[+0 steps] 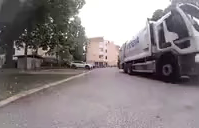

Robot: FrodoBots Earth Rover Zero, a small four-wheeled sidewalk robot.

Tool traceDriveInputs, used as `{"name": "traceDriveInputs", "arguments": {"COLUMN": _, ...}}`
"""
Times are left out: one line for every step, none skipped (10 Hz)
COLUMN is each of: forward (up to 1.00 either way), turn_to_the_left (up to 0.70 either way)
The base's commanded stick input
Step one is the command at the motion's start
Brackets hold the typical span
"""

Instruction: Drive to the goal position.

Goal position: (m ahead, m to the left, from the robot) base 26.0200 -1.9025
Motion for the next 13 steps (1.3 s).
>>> {"name": "traceDriveInputs", "arguments": {"forward": 0.60, "turn_to_the_left": 0.00}}
{"name": "traceDriveInputs", "arguments": {"forward": 0.60, "turn_to_the_left": 0.00}}
{"name": "traceDriveInputs", "arguments": {"forward": 0.60, "turn_to_the_left": 0.00}}
{"name": "traceDriveInputs", "arguments": {"forward": 0.60, "turn_to_the_left": 0.00}}
{"name": "traceDriveInputs", "arguments": {"forward": 0.60, "turn_to_the_left": 0.00}}
{"name": "traceDriveInputs", "arguments": {"forward": 0.60, "turn_to_the_left": 0.00}}
{"name": "traceDriveInputs", "arguments": {"forward": 0.60, "turn_to_the_left": 0.00}}
{"name": "traceDriveInputs", "arguments": {"forward": 0.60, "turn_to_the_left": 0.00}}
{"name": "traceDriveInputs", "arguments": {"forward": 0.60, "turn_to_the_left": 0.00}}
{"name": "traceDriveInputs", "arguments": {"forward": 0.60, "turn_to_the_left": 0.00}}
{"name": "traceDriveInputs", "arguments": {"forward": 0.60, "turn_to_the_left": 0.00}}
{"name": "traceDriveInputs", "arguments": {"forward": 0.60, "turn_to_the_left": 0.00}}
{"name": "traceDriveInputs", "arguments": {"forward": 0.60, "turn_to_the_left": 0.00}}
